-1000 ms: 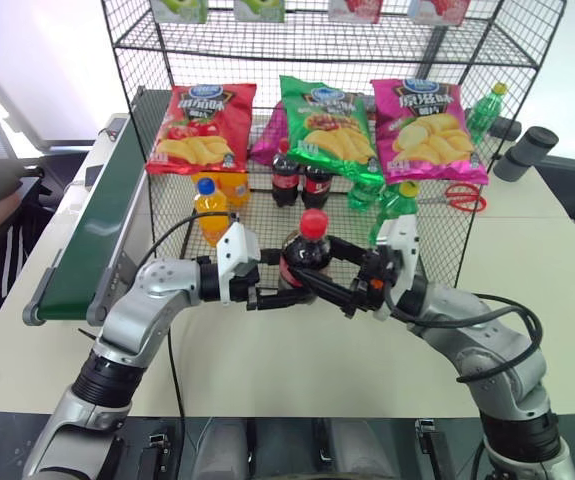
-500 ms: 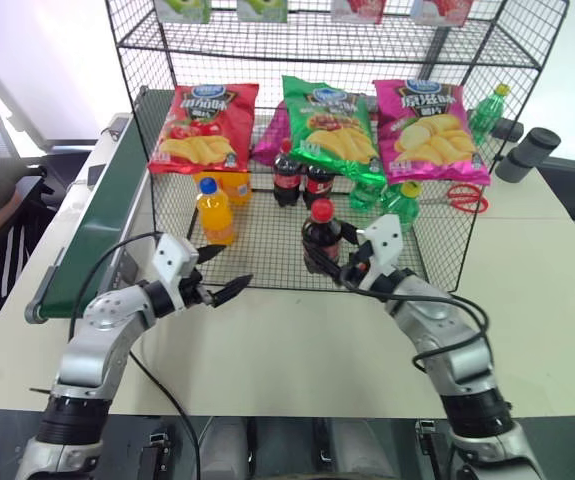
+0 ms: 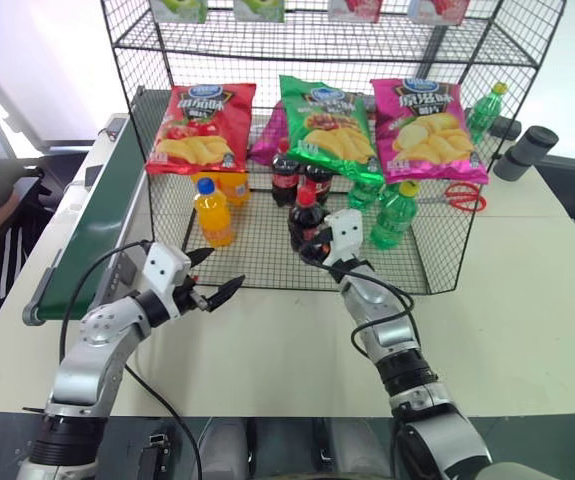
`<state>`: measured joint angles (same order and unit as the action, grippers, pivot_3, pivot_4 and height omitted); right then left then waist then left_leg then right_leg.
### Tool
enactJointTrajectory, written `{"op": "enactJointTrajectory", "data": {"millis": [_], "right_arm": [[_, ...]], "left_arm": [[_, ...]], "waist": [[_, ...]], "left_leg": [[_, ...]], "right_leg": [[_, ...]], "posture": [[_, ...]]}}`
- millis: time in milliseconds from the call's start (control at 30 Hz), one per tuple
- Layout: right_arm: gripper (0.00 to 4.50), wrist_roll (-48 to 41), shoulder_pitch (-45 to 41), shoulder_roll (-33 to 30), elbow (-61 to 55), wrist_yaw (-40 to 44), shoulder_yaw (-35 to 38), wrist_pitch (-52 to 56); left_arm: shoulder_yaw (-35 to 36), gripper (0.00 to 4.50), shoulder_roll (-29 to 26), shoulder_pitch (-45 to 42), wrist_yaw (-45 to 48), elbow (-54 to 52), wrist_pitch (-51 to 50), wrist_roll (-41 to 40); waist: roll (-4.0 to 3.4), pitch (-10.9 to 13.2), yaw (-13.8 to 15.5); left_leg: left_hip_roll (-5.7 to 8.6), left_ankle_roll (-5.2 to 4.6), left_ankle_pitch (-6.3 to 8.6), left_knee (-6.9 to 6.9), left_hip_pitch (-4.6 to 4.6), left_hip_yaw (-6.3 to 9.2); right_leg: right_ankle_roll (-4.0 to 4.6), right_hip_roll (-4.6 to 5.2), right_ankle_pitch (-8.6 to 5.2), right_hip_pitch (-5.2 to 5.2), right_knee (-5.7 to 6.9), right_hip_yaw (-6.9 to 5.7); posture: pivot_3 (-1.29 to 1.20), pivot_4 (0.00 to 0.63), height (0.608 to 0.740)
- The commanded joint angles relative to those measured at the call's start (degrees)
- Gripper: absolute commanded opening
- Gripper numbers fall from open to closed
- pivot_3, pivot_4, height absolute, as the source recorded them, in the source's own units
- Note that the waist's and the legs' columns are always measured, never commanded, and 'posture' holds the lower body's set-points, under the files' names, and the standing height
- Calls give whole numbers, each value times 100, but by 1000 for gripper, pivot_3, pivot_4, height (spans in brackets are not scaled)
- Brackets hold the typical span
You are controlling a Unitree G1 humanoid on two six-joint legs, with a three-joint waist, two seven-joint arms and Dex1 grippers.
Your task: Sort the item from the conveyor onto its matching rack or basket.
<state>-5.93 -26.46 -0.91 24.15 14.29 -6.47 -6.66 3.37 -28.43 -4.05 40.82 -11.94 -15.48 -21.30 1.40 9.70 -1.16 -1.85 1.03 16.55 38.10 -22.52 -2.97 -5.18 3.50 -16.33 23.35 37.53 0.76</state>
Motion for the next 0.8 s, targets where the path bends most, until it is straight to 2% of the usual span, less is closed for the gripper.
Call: {"op": "enactJointTrajectory", "data": {"millis": [33, 267, 333, 367, 400, 533, 700, 800], "right_arm": [[3029, 50, -294, 112, 151, -23, 112, -514], [3029, -40, -475, 217, 671, 8, 262, -746], [4062, -79, -457, 234, 665, 117, 275, -742], [4374, -85, -427, 236, 625, 162, 276, -744], [4454, -84, -406, 239, 597, 191, 282, -747], [4454, 86, -221, 93, 283, 156, 276, -769], [4454, -137, 651, -537, -1286, 588, 355, -199], [4454, -454, 1340, -1160, -2470, 1086, 420, 417]], "left_arm": [[-29, 4458, 46, -44, -28, -201, 96, 23], [-86, 4458, 50, -145, 34, -134, 85, 39], [-80, 4500, 44, -193, 49, -90, 84, 42], [-77, 4500, 46, -213, 52, -78, 81, 39], [-75, 4500, 47, -225, 53, -72, 78, 37], [-93, 4500, 62, -249, 32, -69, 60, 54], [-114, 4500, 86, -313, -97, -60, -45, 119], [-114, 4500, 80, -350, -106, -22, -45, 114]], "waist": [[-1, 1, -4], [-1, 0, -21], [-1, 0, -27], [-2, 0, -31], [-2, 0, -36], [-3, -1, -96], [-3, -1, -91], [-4, -1, -101]], "left_leg": [[0, 0, 0, 0, 0, 0], [-1, 2, -1, -1, 3, 1], [-1, 2, -1, -1, 3, 0], [-1, 2, -1, -1, 3, 0], [-1, 2, -1, -1, 3, 0], [-1, 2, -1, -1, 3, 2], [2, 2, 0, -2, 1, 2], [2, 2, 0, -3, 0, 2]], "right_leg": [[0, 0, 0, 0, 0, 0], [1, 0, 0, 1, 7, 0], [1, 1, 0, 1, 7, 1], [1, 1, 0, 1, 7, 1], [1, 2, 0, 1, 7, 0], [1, 4, 0, 1, 8, 0], [1, 10, 0, -1, 3, -1], [0, 12, 0, -3, 0, 0]], "posture": [[0, 150, 740], [0, 150, 740], [0, 150, 740], [0, 150, 740], [0, 150, 740], [0, 150, 740], [0, 150, 740], [0, 150, 740]]}}
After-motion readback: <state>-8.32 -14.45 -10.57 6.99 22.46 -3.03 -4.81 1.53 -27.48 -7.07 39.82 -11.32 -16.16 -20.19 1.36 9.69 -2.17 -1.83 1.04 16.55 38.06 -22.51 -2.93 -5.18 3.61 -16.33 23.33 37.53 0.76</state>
